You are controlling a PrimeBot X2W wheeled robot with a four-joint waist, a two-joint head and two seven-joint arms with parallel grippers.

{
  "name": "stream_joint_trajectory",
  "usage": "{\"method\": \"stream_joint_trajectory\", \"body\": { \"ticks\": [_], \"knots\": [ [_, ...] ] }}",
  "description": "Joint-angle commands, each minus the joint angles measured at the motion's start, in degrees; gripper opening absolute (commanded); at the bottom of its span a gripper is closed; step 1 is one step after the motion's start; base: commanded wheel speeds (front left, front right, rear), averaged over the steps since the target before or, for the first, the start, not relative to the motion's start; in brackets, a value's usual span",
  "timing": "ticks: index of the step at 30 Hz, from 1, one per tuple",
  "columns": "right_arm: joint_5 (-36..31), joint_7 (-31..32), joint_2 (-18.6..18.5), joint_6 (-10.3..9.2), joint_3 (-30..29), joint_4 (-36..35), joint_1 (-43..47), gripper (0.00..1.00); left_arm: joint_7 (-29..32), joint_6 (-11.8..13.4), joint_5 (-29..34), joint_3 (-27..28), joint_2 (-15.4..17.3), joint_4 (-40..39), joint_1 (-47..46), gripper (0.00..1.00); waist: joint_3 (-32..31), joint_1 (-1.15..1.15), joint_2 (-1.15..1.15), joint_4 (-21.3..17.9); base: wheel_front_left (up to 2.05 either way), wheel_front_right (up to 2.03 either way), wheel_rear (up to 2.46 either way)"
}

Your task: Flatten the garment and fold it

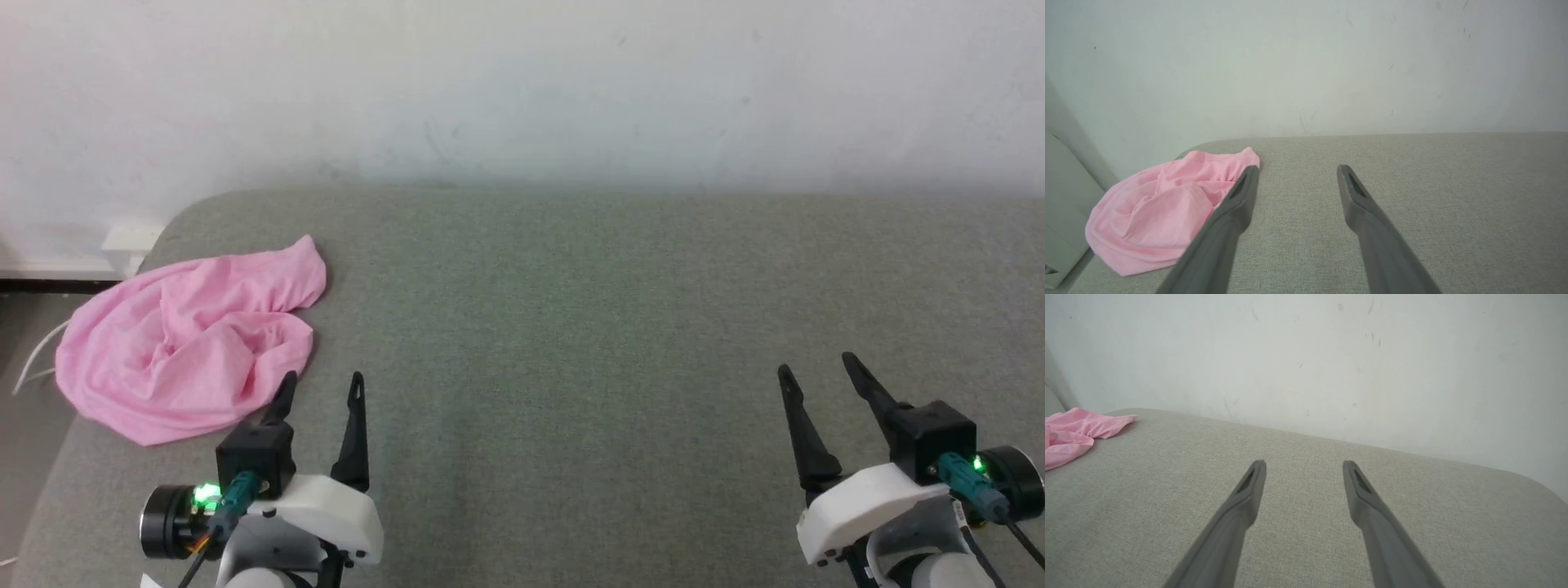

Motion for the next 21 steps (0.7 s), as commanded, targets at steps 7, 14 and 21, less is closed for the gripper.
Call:
{"method": "stream_joint_trajectory", "body": {
  "ticks": [7, 14, 21],
  "knots": [
    [-0.1, -0.8, 0.0, -0.02, -0.1, 0.3, -0.2, 1.00, -1.3, 1.0, -1.3, -0.3, 0.4, 0.8, -0.7, 1.00, -0.1, 0.00, 0.00, 2.6, 0.00, 0.00, 0.00],
    [-0.1, -1.1, 0.1, -0.03, 0.0, 0.4, -0.3, 1.00, -2.1, 1.6, -2.0, -0.3, 0.7, 1.1, -0.6, 1.00, -0.1, 0.00, 0.00, 5.6, 0.00, 0.00, 0.00],
    [-0.1, -1.3, 0.1, -0.03, 0.3, 0.6, -0.3, 1.00, -2.9, 2.4, -2.8, -0.5, 0.9, 1.2, -0.3, 1.00, -0.1, 0.00, 0.00, 8.9, 0.00, 0.00, 0.00]
  ]
}}
